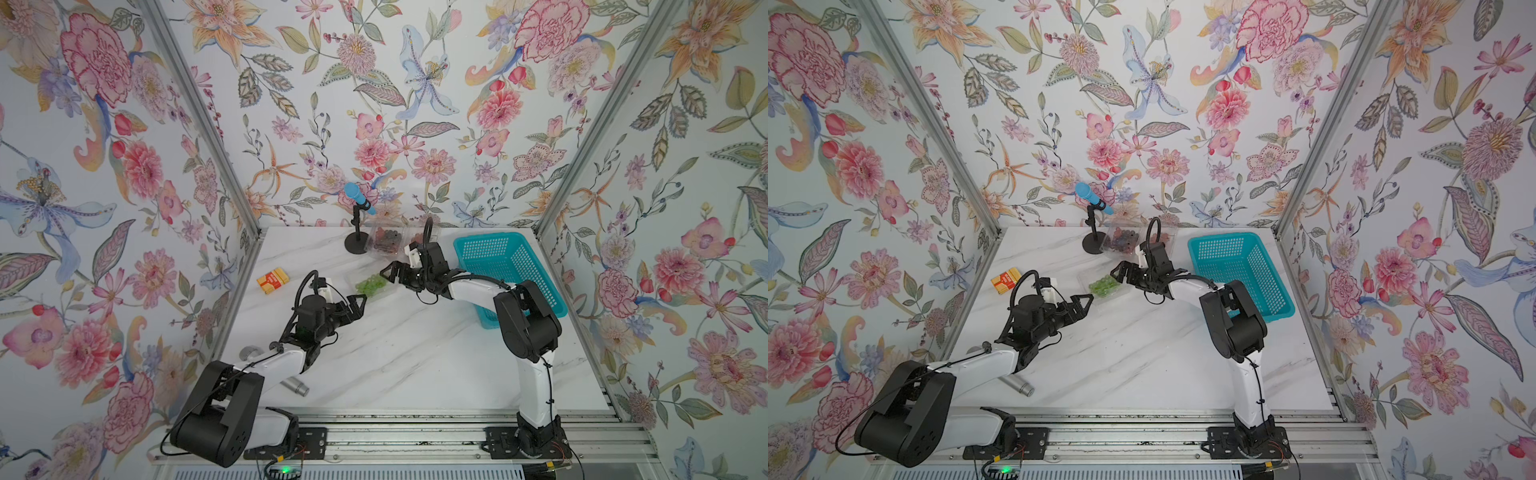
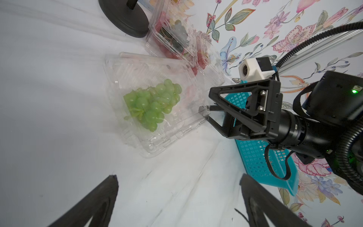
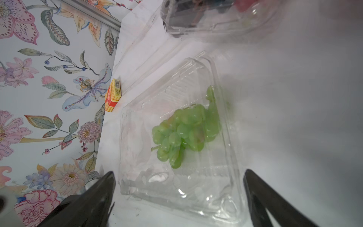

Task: Pack grapes into containers
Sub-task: Move the packing box to the center of the board, then close the packing box at the center of the board.

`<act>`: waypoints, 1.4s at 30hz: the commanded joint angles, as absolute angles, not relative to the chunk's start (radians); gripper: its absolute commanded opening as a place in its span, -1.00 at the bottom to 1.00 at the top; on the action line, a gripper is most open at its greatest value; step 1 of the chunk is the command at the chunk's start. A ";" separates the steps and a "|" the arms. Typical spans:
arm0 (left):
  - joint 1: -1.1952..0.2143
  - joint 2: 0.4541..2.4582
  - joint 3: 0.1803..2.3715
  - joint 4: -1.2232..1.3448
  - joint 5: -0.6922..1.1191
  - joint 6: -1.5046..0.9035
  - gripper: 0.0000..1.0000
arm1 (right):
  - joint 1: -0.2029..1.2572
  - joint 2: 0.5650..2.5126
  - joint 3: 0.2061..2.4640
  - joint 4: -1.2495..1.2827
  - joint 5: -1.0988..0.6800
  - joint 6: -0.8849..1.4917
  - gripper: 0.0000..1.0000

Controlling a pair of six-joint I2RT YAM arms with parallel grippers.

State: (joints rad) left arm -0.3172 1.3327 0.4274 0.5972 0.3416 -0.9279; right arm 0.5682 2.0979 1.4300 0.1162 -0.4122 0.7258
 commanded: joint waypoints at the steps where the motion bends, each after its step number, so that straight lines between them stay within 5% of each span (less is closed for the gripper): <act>1: -0.282 1.307 0.394 0.651 0.372 -0.973 0.99 | 0.603 2.071 1.404 0.137 -0.377 0.796 0.99; 12: -0.168 1.396 0.363 0.842 0.473 -1.092 0.77 | 0.581 2.018 1.309 0.177 -0.376 0.819 0.99; 20: -0.155 1.603 0.363 1.112 0.519 -1.250 0.41 | 0.523 2.001 1.268 0.226 -0.434 0.815 0.99; 42: -0.125 1.734 0.401 1.115 0.494 -1.224 -0.13 | 0.532 2.176 1.551 0.086 -0.496 0.644 0.99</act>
